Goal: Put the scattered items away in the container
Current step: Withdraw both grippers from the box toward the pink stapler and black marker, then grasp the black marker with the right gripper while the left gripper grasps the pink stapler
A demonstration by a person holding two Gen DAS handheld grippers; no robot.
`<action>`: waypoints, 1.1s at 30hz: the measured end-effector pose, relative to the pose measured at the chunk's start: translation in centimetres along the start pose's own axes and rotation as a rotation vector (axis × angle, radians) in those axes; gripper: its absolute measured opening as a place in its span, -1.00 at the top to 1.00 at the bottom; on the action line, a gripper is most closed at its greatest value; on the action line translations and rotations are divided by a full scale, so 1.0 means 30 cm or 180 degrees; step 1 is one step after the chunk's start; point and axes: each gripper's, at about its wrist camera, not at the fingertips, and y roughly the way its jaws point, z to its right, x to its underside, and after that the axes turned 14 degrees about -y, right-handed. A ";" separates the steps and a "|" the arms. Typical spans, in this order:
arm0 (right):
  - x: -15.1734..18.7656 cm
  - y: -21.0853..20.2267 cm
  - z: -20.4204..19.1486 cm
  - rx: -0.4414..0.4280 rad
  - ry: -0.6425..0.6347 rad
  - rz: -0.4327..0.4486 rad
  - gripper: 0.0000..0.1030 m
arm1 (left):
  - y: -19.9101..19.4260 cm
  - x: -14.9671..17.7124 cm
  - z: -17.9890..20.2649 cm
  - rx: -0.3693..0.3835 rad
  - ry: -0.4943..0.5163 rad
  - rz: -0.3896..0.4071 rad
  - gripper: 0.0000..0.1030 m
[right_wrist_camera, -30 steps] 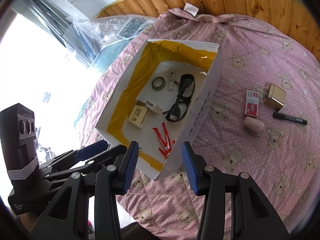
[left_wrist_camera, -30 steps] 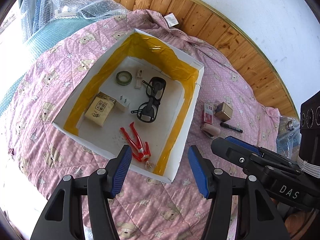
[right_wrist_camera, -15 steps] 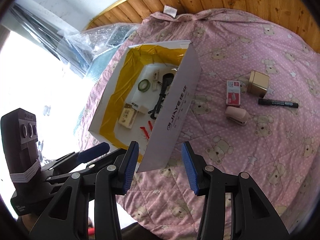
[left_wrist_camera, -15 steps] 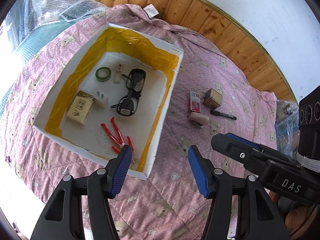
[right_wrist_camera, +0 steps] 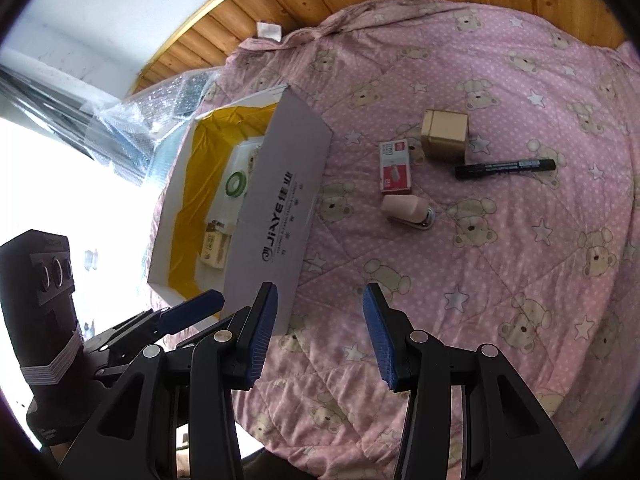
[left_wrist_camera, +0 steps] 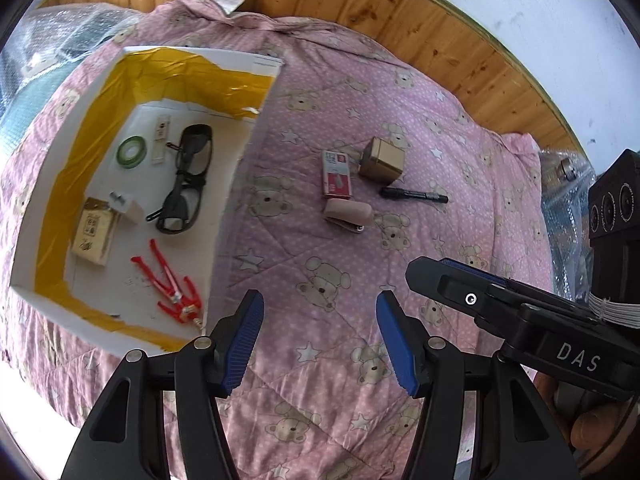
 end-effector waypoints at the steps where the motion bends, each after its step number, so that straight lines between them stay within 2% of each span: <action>1: -0.002 0.005 0.016 0.0006 0.0028 -0.0008 0.06 | 0.017 -0.004 0.011 -0.0011 0.0016 -0.0024 -0.15; 18: -0.060 0.083 0.279 0.0090 0.0474 -0.0156 0.06 | 0.283 -0.128 0.109 -0.0045 -0.0012 -0.0427 -0.15; 24: -0.119 0.094 0.407 0.0283 0.0599 -0.0162 0.06 | 0.382 -0.176 0.110 -0.0058 -0.0253 -0.0581 -0.18; 29: -0.176 0.116 0.525 0.0438 0.0675 -0.0201 0.06 | 0.457 -0.220 0.105 0.0059 -0.0648 -0.0705 -0.18; 33: -0.208 0.148 0.624 0.0446 0.0948 -0.0252 0.06 | 0.500 -0.253 0.100 0.0146 -0.0959 -0.0735 -0.18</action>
